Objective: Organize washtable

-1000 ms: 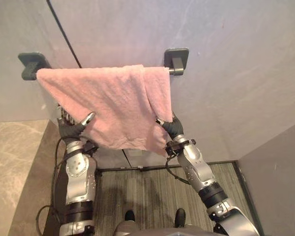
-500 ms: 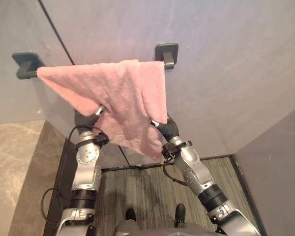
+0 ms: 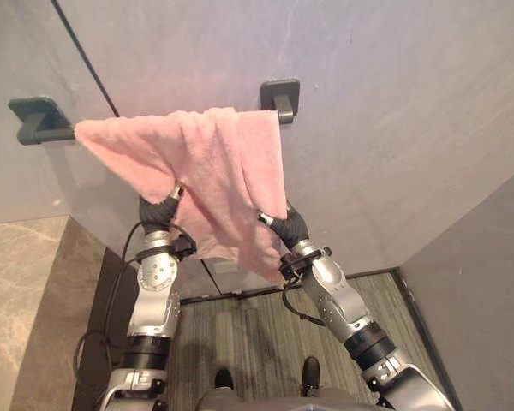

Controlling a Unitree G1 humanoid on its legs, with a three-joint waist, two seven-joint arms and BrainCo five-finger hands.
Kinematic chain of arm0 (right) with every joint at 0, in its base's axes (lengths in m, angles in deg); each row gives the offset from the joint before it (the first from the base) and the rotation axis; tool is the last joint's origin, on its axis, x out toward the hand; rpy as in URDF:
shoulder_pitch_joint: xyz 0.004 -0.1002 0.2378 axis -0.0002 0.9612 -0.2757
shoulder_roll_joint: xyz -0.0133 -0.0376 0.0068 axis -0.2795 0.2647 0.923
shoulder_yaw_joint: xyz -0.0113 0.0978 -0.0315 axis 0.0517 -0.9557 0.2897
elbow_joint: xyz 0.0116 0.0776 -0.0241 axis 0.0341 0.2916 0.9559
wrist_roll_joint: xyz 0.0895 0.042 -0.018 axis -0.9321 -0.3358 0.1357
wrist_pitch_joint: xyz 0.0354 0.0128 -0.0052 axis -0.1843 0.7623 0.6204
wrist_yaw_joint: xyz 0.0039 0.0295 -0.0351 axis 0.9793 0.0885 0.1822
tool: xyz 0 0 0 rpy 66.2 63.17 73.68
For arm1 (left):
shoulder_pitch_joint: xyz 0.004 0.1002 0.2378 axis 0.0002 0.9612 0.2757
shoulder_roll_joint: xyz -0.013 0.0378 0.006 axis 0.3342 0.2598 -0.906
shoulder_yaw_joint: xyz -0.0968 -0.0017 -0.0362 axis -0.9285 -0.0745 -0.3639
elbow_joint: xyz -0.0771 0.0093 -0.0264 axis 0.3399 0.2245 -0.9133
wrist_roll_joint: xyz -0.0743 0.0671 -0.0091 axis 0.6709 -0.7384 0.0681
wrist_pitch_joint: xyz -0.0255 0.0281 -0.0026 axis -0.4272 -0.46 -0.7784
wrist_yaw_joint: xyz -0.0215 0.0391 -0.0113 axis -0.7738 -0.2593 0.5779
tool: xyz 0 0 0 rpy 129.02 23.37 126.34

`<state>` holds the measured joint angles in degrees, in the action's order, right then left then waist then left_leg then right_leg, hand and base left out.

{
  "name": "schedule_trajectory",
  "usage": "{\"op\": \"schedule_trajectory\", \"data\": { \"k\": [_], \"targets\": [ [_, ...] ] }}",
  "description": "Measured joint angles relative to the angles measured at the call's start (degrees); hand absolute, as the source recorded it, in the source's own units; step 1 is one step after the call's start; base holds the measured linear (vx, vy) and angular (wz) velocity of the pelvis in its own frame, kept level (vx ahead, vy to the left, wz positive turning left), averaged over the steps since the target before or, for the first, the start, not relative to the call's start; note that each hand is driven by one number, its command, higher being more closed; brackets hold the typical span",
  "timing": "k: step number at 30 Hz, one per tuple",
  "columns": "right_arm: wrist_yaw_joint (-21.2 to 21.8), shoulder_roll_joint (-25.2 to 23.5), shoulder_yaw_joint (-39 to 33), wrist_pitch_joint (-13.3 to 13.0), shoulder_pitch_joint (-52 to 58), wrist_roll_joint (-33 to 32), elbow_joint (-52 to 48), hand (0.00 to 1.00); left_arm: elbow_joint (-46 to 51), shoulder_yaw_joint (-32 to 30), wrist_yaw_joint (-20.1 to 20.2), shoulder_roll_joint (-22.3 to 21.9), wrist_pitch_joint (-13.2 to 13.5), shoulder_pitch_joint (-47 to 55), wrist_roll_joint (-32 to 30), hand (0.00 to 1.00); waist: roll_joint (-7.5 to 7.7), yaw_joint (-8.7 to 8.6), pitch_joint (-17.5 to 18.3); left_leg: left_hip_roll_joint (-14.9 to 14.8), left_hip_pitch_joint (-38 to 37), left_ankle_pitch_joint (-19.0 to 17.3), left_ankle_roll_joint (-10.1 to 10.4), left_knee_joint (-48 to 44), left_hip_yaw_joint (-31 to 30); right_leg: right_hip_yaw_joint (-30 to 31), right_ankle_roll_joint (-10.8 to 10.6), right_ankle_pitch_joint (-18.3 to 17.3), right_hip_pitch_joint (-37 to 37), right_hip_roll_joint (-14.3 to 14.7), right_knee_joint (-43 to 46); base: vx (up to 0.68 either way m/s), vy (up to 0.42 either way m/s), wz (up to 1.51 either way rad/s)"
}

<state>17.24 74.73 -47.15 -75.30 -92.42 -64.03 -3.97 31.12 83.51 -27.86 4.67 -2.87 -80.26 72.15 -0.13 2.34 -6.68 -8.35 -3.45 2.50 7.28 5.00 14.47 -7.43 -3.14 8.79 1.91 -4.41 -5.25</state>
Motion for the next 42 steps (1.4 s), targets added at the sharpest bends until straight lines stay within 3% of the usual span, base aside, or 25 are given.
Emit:
{"op": "schedule_trajectory", "data": {
  "k": [5, 9, 30, 31, 32, 42],
  "targets": [
    [0.91, -0.40, -0.49, 0.00, 0.75, 0.11, 0.45, 1.00, 3.85, -4.24, 1.14, -2.06, 0.27, 4.61, -0.09, 1.00, -0.88, -0.01, 1.00, 0.03, -0.06, 0.52, -0.06, 0.89, -0.83, -1.19, -0.05, -0.23, -0.04, -0.06, 0.02, 0.00, -0.006, 0.09],
    [1.49, -1.84, -2.80, 0.05, 0.65, 0.67, 3.06, 1.00, 5.50, -6.68, 2.39, -4.14, 0.38, 7.84, -0.95, 1.00, -2.24, 1.12, 1.93, 0.05, -0.05, 0.70, -0.06, 0.90, -1.02, -1.48, -0.05, -0.23, -0.17, -0.07, 0.02, 0.00, -0.002, 0.03],
    [-0.26, -2.75, -9.89, 1.63, -9.62, 2.30, 15.60, 1.00, -3.58, -7.03, 4.55, -3.95, 0.22, 0.32, -0.03, 1.00, -0.80, 2.97, 2.11, 0.05, 0.59, 1.21, -0.08, 0.58, -2.84, -2.50, 0.01, -0.41, -0.52, -0.02, 0.02, 0.00, -0.001, 0.04],
    [-0.35, -2.75, -9.91, 1.69, -9.69, 2.30, 15.60, 1.00, -3.58, -7.03, 4.55, -3.95, 0.20, 0.31, -0.03, 0.00, -0.78, 2.96, 2.10, 0.06, 0.58, 1.21, -0.08, 0.50, -2.81, -2.48, 0.01, -0.41, -0.52, 0.01, 0.02, 0.04, -0.010, -0.03],
    [-0.59, -2.76, -10.11, 1.75, -9.79, 2.29, 15.60, 0.00, -3.60, -7.04, 4.54, -3.95, 0.12, 0.17, -0.02, 0.00, -0.72, 2.95, 2.06, 0.08, 0.55, 1.21, -0.09, 0.38, -2.77, -2.43, 0.01, -0.41, -0.52, 0.04, 0.02, 0.00, 0.000, 0.00],
    [-2.86, -1.67, -16.02, 1.80, -9.68, 2.27, 15.66, 0.00, -3.72, -12.60, 3.25, -3.49, -0.01, -0.06, 1.27, 0.00, 0.20, 2.99, 1.26, 0.04, 0.31, 0.81, -0.38, 0.84, -2.21, -1.60, 0.02, -0.43, -0.40, -0.04, 0.01, -0.01, 0.002, -0.02]
  ]
}}
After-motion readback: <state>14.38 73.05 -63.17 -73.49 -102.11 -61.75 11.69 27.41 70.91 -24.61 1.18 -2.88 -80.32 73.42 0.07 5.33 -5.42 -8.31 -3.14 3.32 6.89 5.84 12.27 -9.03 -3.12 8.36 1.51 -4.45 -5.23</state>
